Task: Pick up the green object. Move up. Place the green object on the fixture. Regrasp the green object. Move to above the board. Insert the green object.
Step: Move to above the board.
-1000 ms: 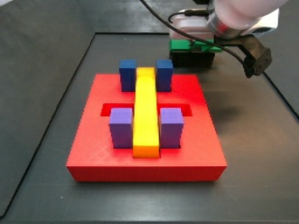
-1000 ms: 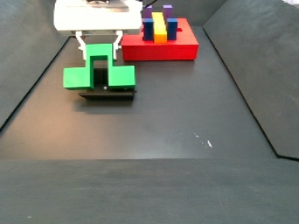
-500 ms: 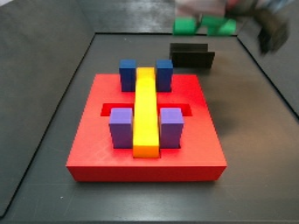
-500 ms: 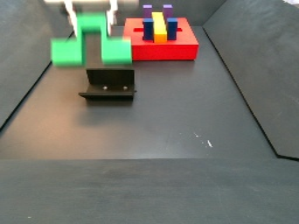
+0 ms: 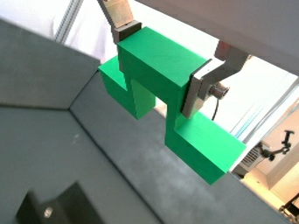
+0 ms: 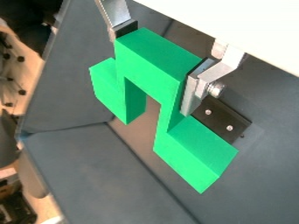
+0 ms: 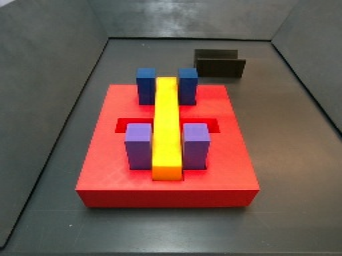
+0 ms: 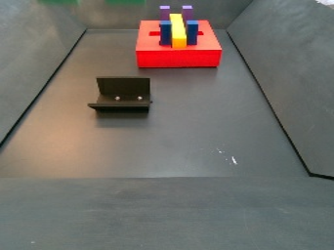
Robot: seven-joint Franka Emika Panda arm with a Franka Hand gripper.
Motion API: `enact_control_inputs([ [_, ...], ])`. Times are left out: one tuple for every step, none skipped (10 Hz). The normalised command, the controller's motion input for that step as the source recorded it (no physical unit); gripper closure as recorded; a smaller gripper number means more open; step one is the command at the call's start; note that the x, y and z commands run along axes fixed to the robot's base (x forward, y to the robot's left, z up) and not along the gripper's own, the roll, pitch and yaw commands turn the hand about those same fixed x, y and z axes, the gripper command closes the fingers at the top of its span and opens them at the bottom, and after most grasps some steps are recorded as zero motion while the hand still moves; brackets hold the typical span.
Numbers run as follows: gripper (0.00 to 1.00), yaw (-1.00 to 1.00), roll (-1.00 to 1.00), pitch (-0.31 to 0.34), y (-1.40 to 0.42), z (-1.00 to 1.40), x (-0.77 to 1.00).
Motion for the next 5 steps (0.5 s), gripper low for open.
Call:
enact_control_inputs([
  [1.0,0.0,0.0,0.075,-0.02,0.3,0.03],
  [1.0,-0.1,-1.0,0.062,-1.4,0.3,-1.16],
  [1.0,-0.09,-1.0,0.057,-1.4,0.3,-1.17],
  [1.0,-0.09,-1.0,0.027,-1.4,0.32,-1.27],
  [1.0,-0.07,-1.0,0.017,-1.4,0.29,-1.33],
])
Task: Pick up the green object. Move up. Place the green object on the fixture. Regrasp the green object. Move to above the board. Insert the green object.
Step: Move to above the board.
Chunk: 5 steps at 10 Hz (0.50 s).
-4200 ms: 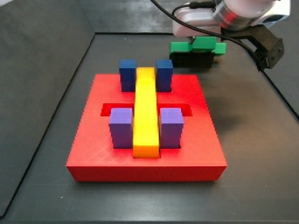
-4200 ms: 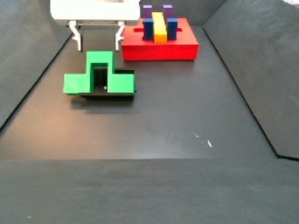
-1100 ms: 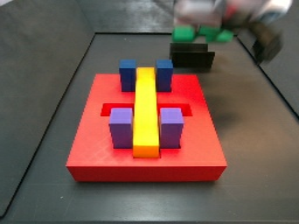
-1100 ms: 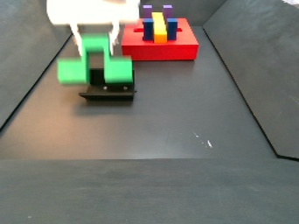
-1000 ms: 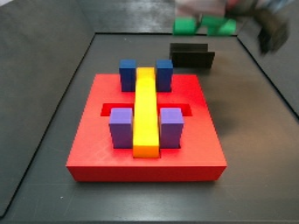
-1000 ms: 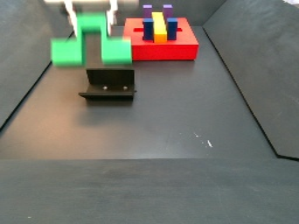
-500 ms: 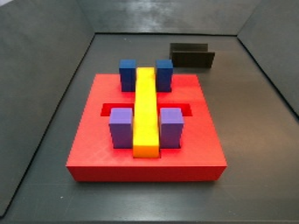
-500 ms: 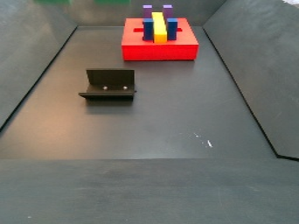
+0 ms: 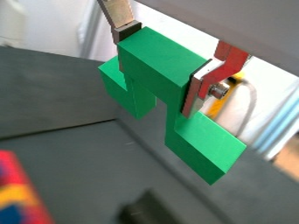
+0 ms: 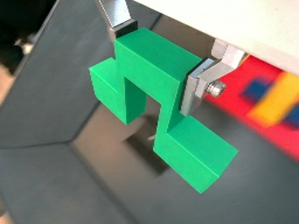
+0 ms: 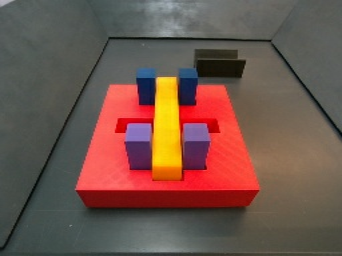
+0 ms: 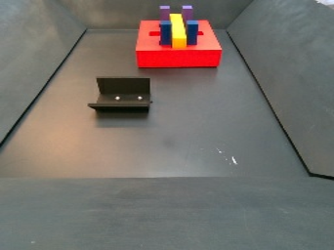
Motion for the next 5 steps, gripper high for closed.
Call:
enact_control_inputs([
  [1.0,-0.07,-1.0,0.02,-1.4,0.31,-1.34],
  [1.0,-0.07,-1.0,0.016,-1.4,0.32,-1.37],
  [1.0,-0.06,-1.0,0.016,-0.57,0.12,-0.6],
  [1.0,-0.06,-1.0,0.022,-0.19,0.03,-0.24],
  [1.0,-0.06,-1.0,0.051,-0.06,0.0,-0.08],
])
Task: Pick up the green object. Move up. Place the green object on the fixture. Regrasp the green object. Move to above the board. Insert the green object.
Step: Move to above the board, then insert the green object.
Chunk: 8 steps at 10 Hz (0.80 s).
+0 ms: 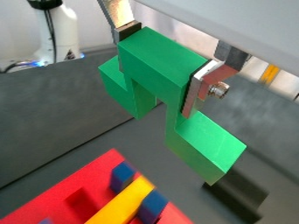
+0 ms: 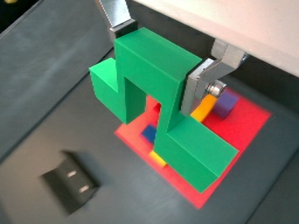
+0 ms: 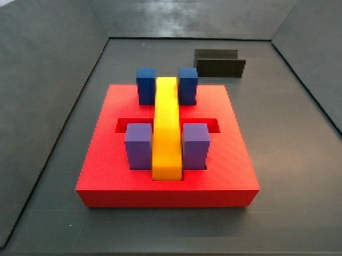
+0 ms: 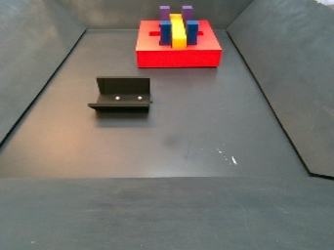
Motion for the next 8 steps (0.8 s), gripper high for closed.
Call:
enact_control_inputs([
  [1.0,-0.06,-1.0,0.027,-0.03,0.02,-0.06],
  [1.0,-0.04,-0.81,-0.006,0.01,0.0,-0.06],
  [1.0,-0.02,-0.54,-0.03,0.03,0.01,-0.07],
  [1.0,-0.01,-0.37,-0.043,0.02,0.0,-0.06],
  [1.0,-0.01,-0.28,-0.045,0.02,-0.01,-0.05],
  [1.0,0.0,-0.08,-0.02,0.0,-0.29,0.16],
  [1.0,0.04,-0.16,-0.129,-0.04,-0.73,0.17],
  [1.0,0.12,-0.15,-0.107,-0.13,-0.75,0.18],
])
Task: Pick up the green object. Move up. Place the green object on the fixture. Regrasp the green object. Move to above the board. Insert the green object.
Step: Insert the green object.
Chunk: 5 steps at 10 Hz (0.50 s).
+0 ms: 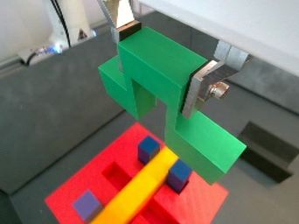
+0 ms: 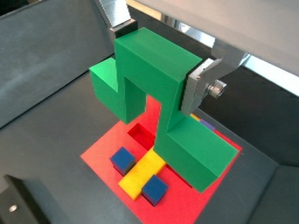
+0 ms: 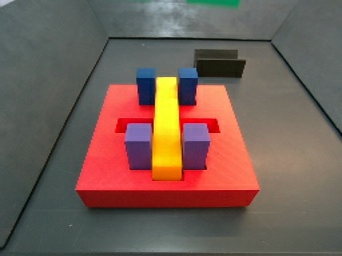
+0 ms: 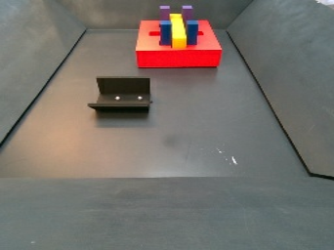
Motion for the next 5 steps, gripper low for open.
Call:
enact_control_inputs([
  [1.0,0.08,-0.15,-0.121,-0.21,-0.73,0.15],
  [1.0,0.05,-0.09,-0.113,-0.24,-0.83,0.11],
  [1.0,0.05,-0.05,-0.11,-0.25,-0.89,0.02],
  [1.0,0.05,-0.05,-0.114,-0.25,-0.87,0.0],
  [1.0,0.08,-0.06,-0.111,-0.22,-0.85,0.0],
])
